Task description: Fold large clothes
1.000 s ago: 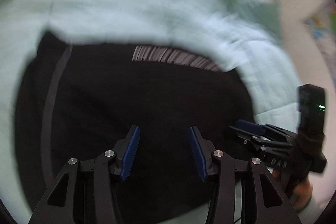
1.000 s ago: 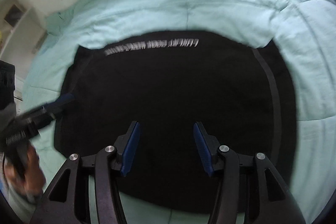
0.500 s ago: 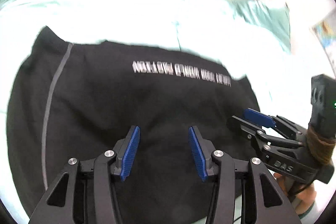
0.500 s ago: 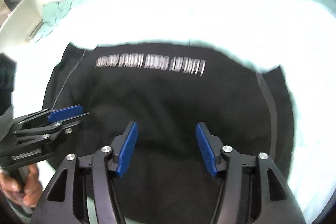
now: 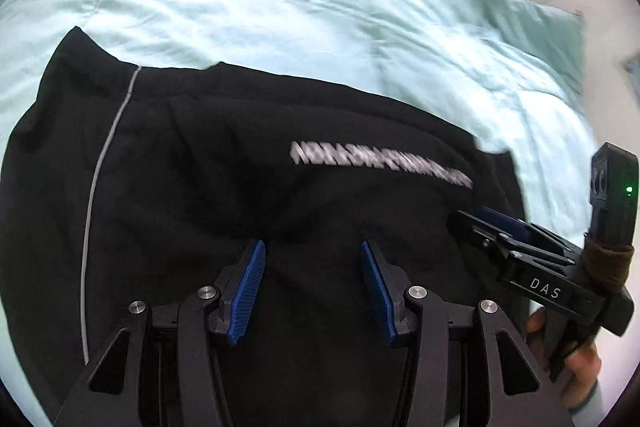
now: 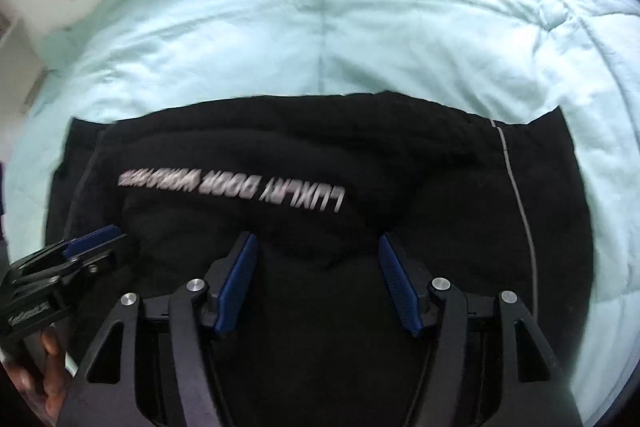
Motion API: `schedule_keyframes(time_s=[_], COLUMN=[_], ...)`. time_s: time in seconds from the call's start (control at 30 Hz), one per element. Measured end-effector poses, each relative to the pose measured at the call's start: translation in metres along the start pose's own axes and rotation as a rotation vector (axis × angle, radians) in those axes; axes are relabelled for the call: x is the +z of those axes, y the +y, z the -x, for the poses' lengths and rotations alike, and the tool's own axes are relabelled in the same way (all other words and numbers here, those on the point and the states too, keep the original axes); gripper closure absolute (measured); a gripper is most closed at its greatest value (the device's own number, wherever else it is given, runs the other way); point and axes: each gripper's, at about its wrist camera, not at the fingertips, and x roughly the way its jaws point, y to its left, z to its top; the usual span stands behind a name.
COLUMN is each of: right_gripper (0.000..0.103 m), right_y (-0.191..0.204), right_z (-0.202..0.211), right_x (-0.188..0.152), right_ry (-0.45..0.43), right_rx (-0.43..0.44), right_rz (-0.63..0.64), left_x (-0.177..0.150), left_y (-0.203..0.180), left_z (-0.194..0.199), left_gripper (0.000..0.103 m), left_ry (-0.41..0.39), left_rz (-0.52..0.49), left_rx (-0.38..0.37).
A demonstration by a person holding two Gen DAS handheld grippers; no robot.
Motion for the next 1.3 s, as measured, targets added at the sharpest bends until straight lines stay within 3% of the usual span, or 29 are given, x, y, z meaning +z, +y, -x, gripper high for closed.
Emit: schedule_keyframes(time_s=[0.17, 0.3, 0.43, 0.57, 0.7, 0.9, 1.13, 1.3], right_gripper=[0.037, 0.037, 0.035, 0.034, 0.033, 0.032, 0.032, 0.032], right_y=[0.013, 0.028, 0.021, 0.018, -0.015, -0.085, -0.132, -0.152], right_z=[0.041, 0.017, -0.013, 0.013, 0.048, 0.083, 0.108, 0.101], right_x=[-0.053, -0.087, -0.086, -0.079, -0.089, -0.105, -0.097, -0.085], right_ry=[0.016, 0.100, 0.136, 0.117, 0.064, 0.010, -0.047, -0.049], right_rx=[0.059, 0.004, 0.004, 0.033, 0.064, -0.017, -0.071, -0.101], right_rz=[0.039, 0.093, 0.040, 0.017, -0.065, -0.189, -0.256, -0.278], left_x=[-0.046, -0.079, -0.082, -0.079, -0.087, -0.088, -0.066, -0.045], left_y=[-0.010, -0.001, 0.015, 0.009, 0.022, 0.071, 0.117, 0.142], left_z=[0.045, 0.019, -0.007, 0.019, 0.061, 0.111, 0.130, 0.125], left_gripper=[0.052, 0.052, 0.052, 0.052, 0.052, 0.052, 0.052, 0.049], left_ry=[-0.024, 0.070, 0.099, 0.073, 0.013, -0.092, -0.145, -0.124], left_rz=[-0.071, -0.028, 0.052, 0.036, 0.039, 0.150, 0.250, 0.263], left_rx=[-0.060, -0.019, 0.009, 0.011, 0.027, 0.095, 0.143, 0.143])
